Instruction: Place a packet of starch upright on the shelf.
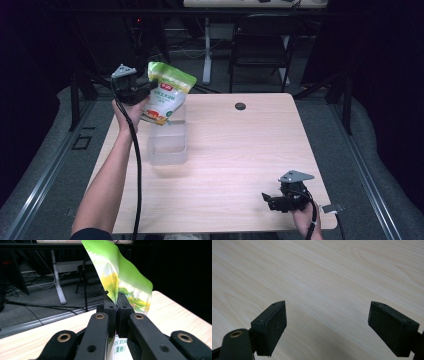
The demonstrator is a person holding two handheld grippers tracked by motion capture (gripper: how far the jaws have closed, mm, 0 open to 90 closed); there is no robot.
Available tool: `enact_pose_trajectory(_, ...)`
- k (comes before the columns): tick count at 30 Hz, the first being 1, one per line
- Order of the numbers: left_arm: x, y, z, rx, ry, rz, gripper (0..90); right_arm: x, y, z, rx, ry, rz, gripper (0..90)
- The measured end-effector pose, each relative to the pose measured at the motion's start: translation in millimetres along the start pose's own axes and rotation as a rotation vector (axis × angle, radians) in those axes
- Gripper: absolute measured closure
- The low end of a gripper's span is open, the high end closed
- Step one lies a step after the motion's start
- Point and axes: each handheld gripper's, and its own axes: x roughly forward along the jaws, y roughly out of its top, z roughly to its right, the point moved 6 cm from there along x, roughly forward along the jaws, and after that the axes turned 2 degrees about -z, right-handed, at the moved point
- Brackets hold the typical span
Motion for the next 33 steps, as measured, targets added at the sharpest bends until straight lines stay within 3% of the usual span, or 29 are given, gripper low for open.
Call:
enact_pose_trajectory(11, 19.8, -6.9, -11.8, -0.012, 0.029, 0.028, 88.6, 0.6, 0.2, 0.0, 0.004, 0.0, 0.008, 14.8)
enact_pose_trajectory(20, 37.8, -16.1, -15.6, -0.003, 0.033, 0.008, 88.5, 0.6, -0.3, -0.2, 0.001, 0.006, 0.002, 14.8)
enact_pose_trajectory(27, 53.7, -28.2, -18.4, -0.011, 0.035, -0.023, 88.4, 0.0, -0.5, 0.1, -0.004, 0.004, -0.003, 14.8)
enact_pose_trajectory(33, 61.5, -37.6, -20.1, 0.009, 0.044, -0.094, 88.2, 1.2, -0.3, -0.8, 0.003, 0.01, 0.003, 14.8)
